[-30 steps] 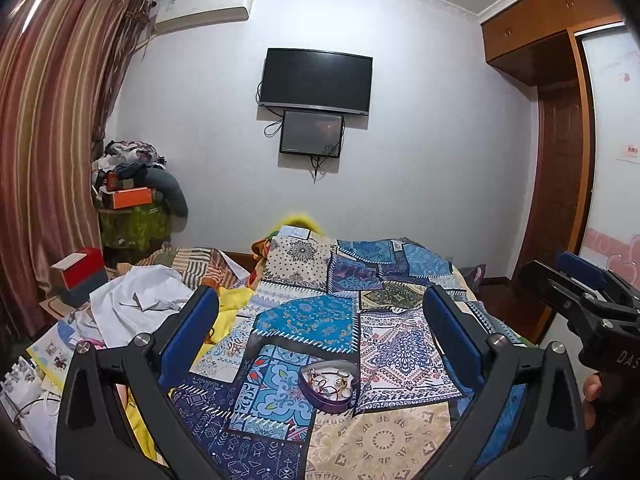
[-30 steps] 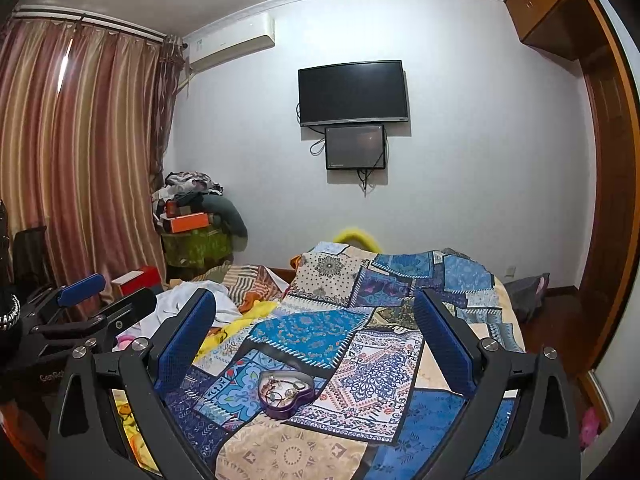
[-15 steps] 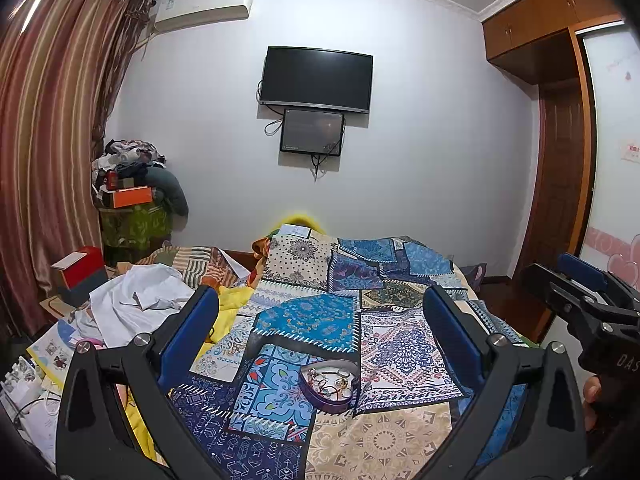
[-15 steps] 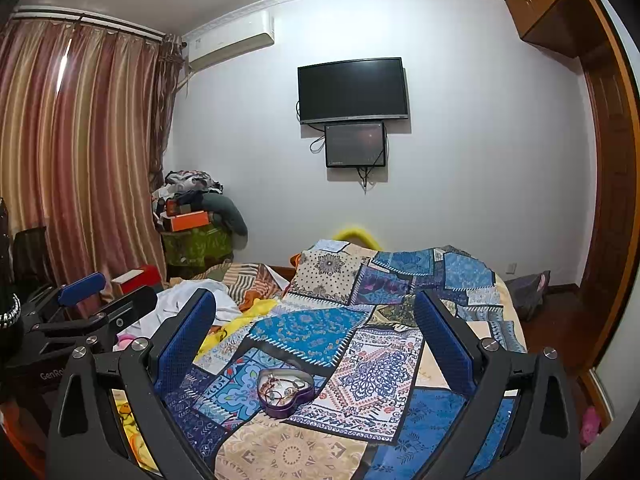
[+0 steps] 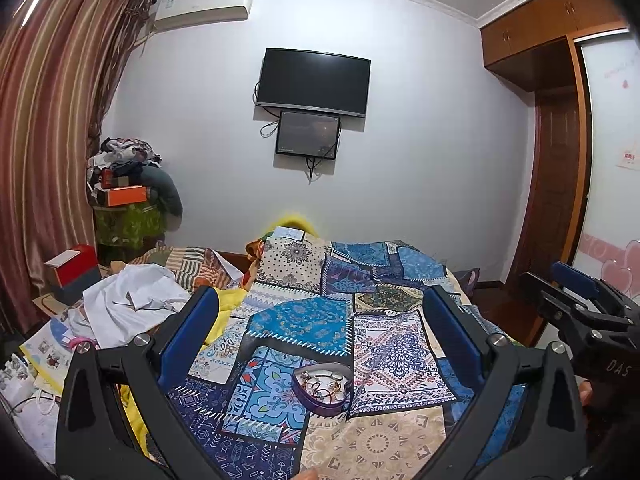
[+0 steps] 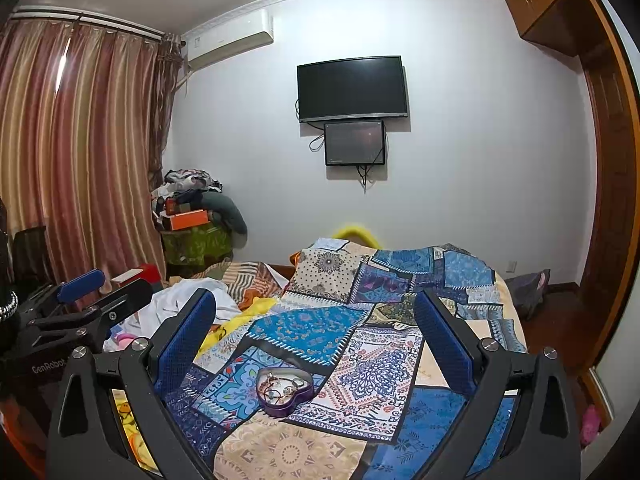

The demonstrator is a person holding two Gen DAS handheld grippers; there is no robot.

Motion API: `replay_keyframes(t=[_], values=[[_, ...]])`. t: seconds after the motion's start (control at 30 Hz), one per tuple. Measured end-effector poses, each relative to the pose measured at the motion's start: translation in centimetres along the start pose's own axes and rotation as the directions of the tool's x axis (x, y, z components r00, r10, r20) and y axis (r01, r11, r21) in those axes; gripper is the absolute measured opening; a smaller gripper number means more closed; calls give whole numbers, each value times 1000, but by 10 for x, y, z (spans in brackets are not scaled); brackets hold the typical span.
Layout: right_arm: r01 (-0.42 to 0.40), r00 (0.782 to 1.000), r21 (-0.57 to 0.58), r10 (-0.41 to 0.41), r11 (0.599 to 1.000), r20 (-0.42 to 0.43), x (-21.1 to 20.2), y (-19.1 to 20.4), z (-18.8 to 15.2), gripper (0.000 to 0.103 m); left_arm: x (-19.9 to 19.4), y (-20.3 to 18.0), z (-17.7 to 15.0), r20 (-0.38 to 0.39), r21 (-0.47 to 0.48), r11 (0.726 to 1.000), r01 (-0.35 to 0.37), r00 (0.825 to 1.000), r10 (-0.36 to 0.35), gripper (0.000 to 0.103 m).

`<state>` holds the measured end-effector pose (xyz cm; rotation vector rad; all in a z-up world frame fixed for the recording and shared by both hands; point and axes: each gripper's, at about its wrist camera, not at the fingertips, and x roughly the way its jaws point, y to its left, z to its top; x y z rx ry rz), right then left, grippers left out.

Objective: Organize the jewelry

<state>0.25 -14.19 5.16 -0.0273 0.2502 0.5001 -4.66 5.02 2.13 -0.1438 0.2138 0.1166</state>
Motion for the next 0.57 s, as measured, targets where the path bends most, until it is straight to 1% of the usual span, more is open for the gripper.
replay_keyframes(t=[0.57], values=[[3,1000,-3,-3,1000,-11,4,2,-3,99,4,6,-2,-10,-11,1000,-1,1000,1,102]])
